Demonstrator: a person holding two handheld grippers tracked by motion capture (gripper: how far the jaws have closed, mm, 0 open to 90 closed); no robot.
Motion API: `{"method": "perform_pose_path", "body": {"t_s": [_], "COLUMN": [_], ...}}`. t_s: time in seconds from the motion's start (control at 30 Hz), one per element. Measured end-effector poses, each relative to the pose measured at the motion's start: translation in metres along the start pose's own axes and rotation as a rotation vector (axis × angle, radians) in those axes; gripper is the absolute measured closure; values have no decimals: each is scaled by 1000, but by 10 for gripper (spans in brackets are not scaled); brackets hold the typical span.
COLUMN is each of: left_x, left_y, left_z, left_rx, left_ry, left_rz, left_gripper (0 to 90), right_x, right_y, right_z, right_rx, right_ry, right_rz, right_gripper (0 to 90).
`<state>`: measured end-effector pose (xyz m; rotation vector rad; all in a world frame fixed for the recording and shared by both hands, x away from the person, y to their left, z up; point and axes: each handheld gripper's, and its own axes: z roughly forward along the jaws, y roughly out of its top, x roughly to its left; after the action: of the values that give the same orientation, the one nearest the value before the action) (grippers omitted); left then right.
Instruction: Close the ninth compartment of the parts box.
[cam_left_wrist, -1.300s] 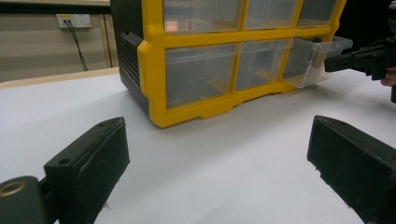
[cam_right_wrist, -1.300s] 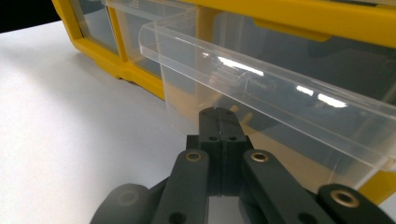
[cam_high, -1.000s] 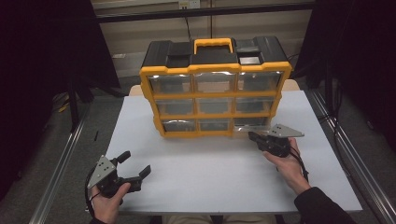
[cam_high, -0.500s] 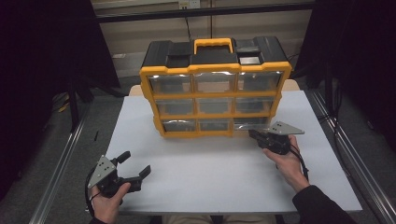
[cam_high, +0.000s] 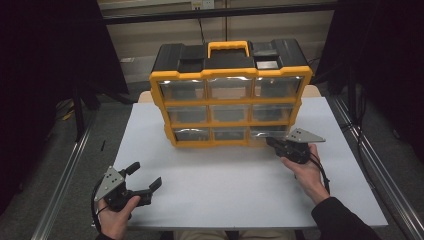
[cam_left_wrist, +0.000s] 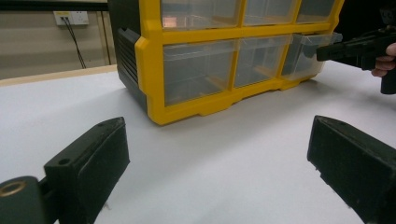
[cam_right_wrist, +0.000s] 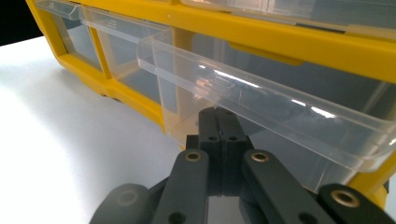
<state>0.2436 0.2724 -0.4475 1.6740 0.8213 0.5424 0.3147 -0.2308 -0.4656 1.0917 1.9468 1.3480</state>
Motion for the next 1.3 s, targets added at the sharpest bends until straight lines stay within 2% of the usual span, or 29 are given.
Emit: {"method": "perform_pose_path", "body": {"t_s": [0.4,0.43,0.87,1.3], "left_x": [0,0,0,0], "left_y": [0,0,0,0], "left_z": [0,0,0,0], "left_rx": [-2,-1,1,2], "left_ry": [1,0,-3,-5], "left_rz": [-6,-1,0,0], "left_gripper": [53,53,53,53], "right_x": [-3,-4,-7,-7], "right_y": [0,0,1,2], "right_z": [4,4,8,12], "right_rx": [-6,-3,2,-1], "right_ry": [-18,-13,-24,-29], "right_rz": [19,7,19,10], "right_gripper": [900,900,900,900]}}
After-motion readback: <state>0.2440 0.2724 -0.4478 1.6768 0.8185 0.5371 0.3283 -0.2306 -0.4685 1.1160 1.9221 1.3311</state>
